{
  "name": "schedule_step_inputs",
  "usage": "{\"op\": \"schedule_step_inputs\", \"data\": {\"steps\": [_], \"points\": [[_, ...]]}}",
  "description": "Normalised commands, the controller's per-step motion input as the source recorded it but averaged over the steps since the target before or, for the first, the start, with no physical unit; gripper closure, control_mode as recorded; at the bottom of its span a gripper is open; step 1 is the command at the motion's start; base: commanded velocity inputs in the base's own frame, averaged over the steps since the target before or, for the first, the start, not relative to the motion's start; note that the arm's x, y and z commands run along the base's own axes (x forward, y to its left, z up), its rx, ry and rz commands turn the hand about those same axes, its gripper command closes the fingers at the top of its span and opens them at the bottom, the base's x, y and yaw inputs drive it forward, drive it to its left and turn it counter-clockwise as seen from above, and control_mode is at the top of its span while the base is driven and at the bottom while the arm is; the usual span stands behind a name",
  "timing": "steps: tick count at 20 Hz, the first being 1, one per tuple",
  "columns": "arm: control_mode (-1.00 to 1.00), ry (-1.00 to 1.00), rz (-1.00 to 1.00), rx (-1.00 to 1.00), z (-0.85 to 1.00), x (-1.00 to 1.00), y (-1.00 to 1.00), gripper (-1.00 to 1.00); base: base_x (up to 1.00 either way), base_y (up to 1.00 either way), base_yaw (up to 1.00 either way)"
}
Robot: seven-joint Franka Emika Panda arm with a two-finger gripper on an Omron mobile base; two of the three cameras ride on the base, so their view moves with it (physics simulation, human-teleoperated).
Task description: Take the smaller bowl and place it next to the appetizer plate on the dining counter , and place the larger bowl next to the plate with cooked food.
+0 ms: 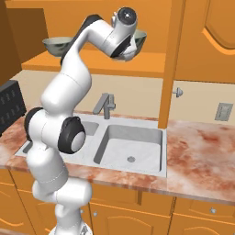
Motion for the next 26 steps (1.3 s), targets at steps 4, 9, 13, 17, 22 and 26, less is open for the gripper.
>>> {"op": "schedule_step_inputs", "data": {"steps": [4,9,13,17,22,26], "points": [[-1.0,0.0,0.0,0.0,0.0,-0.11,0.0,1.0,0.0,0.0,0.0],[-1.0,-0.04,0.0,0.0,0.01,-0.73,0.0,1.0,0.0,0.0,0.0],[-1.0,-0.13,0.0,0.0,0.07,-1.0,0.0,1.0,0.0,0.0,0.0],[-1.0,-0.01,0.0,0.0,-0.36,-1.0,0.06,1.0,0.0,0.0,0.0],[-1.0,0.0,0.0,-0.05,-0.99,-1.0,0.15,1.0,0.0,0.0,0.0],[-1.0,-0.01,0.0,-0.11,-1.0,-1.0,0.21,1.0,0.0,0.0,0.0]]}}
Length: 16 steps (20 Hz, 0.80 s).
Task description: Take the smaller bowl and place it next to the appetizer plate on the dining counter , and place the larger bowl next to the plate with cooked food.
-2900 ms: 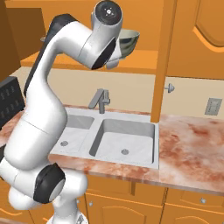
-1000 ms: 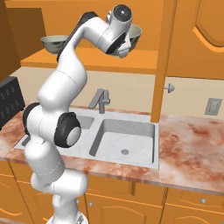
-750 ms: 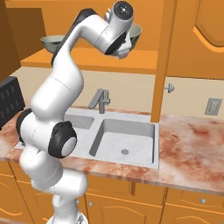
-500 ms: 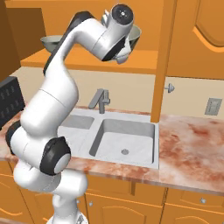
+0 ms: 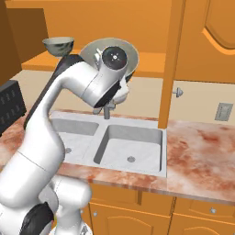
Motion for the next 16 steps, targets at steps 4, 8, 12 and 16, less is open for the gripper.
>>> {"op": "schedule_step_inputs", "data": {"steps": [4,8,12,16], "points": [[-1.0,-0.03,0.08,-0.08,-1.0,-1.0,0.24,1.0,0.0,0.0,0.0],[1.0,0.0,0.0,0.0,0.0,0.0,0.0,1.0,-0.65,0.41,0.74],[1.0,0.0,0.0,0.0,0.0,0.0,0.0,1.0,-0.12,0.22,0.95],[1.0,0.0,0.0,0.0,0.0,0.0,0.0,1.0,-0.08,0.18,0.98]]}}
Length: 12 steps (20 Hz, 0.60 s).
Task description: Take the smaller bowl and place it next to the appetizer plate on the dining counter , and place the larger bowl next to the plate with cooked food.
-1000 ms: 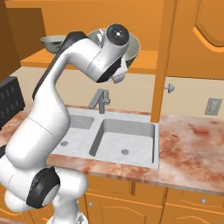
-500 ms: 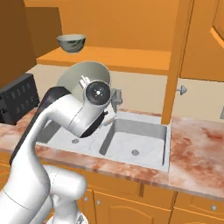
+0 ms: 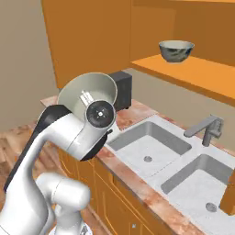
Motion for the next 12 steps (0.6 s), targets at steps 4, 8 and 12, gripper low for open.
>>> {"op": "schedule_step_inputs", "data": {"steps": [4,8,12], "points": [[1.0,0.0,0.0,0.0,0.0,0.0,0.0,1.0,0.0,0.5,0.89],[1.0,0.0,0.0,0.0,0.0,0.0,0.0,1.0,-0.06,0.41,0.88],[1.0,0.0,0.0,0.0,0.0,0.0,0.0,1.0,-0.42,0.47,0.76]]}}
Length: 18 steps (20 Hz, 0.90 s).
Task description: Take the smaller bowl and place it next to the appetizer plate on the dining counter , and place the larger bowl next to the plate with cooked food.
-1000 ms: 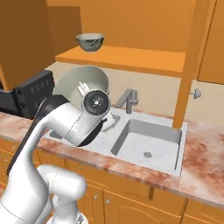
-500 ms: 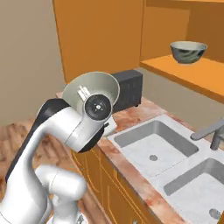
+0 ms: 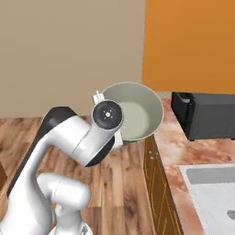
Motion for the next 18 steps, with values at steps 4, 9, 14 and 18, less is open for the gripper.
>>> {"op": "schedule_step_inputs", "data": {"steps": [4,9,14,18], "points": [[1.0,0.0,0.0,0.0,0.0,0.0,0.0,1.0,-0.05,0.38,0.92],[1.0,0.0,0.0,0.0,0.0,0.0,0.0,1.0,-0.04,0.49,0.86],[1.0,0.0,0.0,0.0,0.0,0.0,0.0,1.0,0.9,-0.07,0.56],[1.0,0.0,0.0,0.0,0.0,0.0,0.0,1.0,1.0,-0.51,0.1]]}}
